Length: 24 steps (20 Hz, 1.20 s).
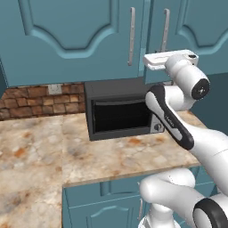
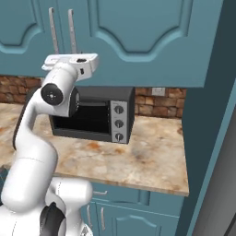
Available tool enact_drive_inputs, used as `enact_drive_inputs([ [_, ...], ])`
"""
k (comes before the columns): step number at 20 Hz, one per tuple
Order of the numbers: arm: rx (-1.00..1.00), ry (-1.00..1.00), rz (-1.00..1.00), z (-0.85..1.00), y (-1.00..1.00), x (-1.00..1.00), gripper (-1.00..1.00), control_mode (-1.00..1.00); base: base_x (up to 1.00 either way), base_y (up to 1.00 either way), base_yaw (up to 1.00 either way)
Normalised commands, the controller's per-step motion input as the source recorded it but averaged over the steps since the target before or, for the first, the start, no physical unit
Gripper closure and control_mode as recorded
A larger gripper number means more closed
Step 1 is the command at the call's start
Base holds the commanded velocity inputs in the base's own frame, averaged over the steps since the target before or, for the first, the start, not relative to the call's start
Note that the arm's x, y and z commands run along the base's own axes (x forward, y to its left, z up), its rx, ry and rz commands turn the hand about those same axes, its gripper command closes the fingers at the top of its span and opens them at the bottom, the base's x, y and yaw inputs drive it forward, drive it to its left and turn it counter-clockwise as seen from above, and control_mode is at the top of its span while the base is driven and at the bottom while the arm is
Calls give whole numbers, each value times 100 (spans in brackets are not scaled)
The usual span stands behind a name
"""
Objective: Move the bowls from the cabinet to the plates on the dining table.
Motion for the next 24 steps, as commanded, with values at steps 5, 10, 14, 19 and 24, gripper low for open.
enact_drive_inputs([
  [5,0,2,1,0,-18,-48,100,-100,0,0,0],
  [10,0,2,0,3,-21,-45,100,-100,0,0,0],
  [14,0,2,1,5,-23,-42,100,-100,0,0,0],
  [19,0,0,1,9,-29,-40,100,-100,0,0,0],
  [24,0,0,1,5,-35,-43,100,-100,0,0,0],
])
